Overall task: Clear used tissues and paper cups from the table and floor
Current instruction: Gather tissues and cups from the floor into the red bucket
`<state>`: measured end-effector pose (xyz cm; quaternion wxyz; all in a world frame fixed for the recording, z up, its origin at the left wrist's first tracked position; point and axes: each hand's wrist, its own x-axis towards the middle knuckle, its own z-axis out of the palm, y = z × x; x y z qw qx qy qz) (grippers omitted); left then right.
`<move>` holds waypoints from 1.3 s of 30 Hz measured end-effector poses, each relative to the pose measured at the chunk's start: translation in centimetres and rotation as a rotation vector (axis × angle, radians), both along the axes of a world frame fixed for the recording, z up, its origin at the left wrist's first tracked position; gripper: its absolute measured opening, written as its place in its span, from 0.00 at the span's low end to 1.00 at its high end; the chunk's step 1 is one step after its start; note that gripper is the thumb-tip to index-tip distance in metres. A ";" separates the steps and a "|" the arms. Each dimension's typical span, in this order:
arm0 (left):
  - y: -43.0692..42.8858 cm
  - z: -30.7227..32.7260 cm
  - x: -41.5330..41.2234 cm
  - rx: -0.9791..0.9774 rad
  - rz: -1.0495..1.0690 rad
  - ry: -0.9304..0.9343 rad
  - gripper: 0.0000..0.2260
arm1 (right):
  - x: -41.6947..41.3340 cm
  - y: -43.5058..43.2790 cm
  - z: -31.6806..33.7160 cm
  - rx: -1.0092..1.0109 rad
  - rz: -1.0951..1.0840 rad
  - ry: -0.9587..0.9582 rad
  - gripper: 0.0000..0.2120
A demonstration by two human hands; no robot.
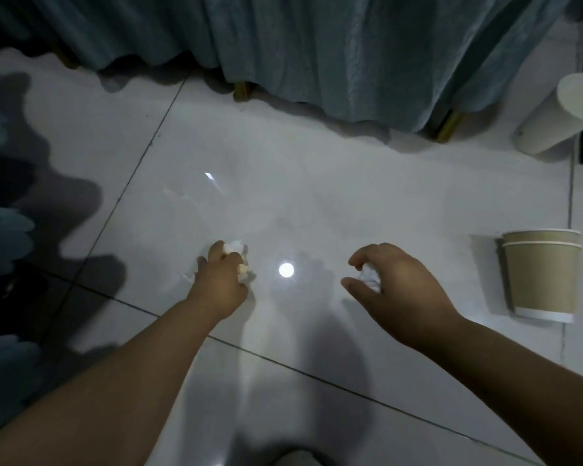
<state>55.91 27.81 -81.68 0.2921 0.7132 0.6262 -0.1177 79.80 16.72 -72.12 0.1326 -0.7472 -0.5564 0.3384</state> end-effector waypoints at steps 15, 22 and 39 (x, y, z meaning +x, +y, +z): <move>-1.5 4.1 15.2 0.014 -0.268 -0.393 0.20 | 10.1 -4.4 -4.0 -0.123 -0.565 -0.353 0.31; -3.0 4.6 21.6 -0.002 -0.406 -0.466 0.19 | 17.1 -4.4 -5.3 -0.247 -0.766 -0.452 0.42; -8.5 11.8 34.2 -0.130 -0.580 -0.503 0.16 | 22.0 -14.7 0.8 0.011 -0.935 -0.051 0.21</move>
